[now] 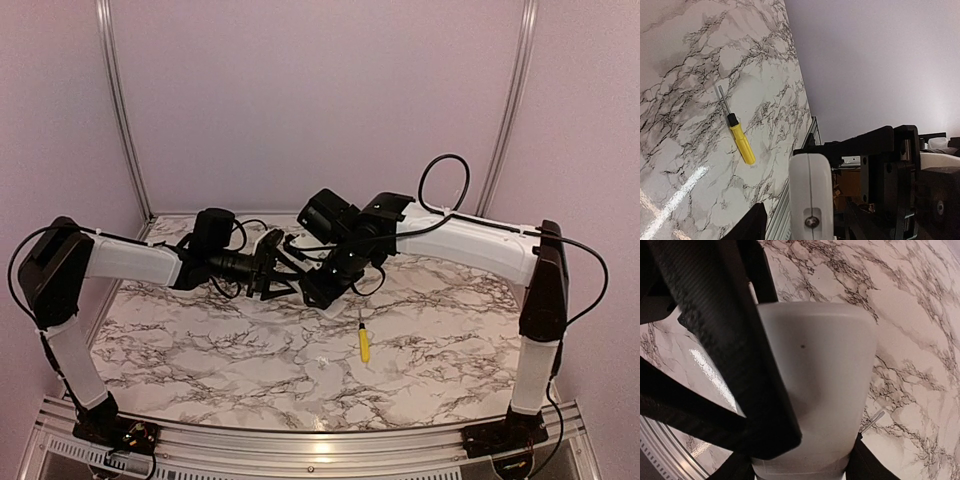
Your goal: Unload the batteries from the remote control
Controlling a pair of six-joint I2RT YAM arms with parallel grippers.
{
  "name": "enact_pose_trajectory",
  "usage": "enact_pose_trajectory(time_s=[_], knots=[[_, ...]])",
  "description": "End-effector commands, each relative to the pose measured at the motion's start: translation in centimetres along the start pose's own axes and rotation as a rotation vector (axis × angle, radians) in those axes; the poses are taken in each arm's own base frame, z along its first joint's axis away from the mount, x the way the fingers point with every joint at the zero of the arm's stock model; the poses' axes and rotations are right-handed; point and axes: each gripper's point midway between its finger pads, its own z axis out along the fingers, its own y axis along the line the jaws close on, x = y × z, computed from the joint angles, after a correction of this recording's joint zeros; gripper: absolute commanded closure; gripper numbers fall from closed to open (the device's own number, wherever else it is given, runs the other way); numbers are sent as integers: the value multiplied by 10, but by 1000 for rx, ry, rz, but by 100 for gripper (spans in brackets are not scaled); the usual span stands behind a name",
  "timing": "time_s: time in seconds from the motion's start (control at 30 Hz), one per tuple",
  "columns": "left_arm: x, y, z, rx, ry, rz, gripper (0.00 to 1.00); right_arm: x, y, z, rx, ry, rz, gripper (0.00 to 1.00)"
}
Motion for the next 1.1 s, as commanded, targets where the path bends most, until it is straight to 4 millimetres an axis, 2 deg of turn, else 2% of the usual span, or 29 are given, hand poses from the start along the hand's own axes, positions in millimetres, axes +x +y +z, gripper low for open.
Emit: enact_pose_trajectory(time_s=[0.0, 0.23, 0.4, 0.57, 0.9, 0.97, 1.07], knots=[[-3, -10, 9, 39, 28, 20, 46, -11, 9, -5, -25, -22, -40, 70], [-5, -13, 12, 62, 29, -3, 57, -12, 11, -7, -33, -25, -68, 69], [-3, -9, 13, 61, 40, -15, 61, -12, 10, -7, -30, -24, -70, 69], [-4, -9, 14, 63, 41, -13, 80, -14, 10, -7, -31, -29, -76, 69], [-3, -11, 13, 65, 45, -19, 99, -15, 9, -7, -22, -33, -72, 68], [-3, -12, 13, 67, 43, -16, 100, -15, 8, -7, -16, -33, -68, 66], [-4, -15, 12, 68, 37, -13, 100, -15, 8, -8, -18, -30, -62, 58]])
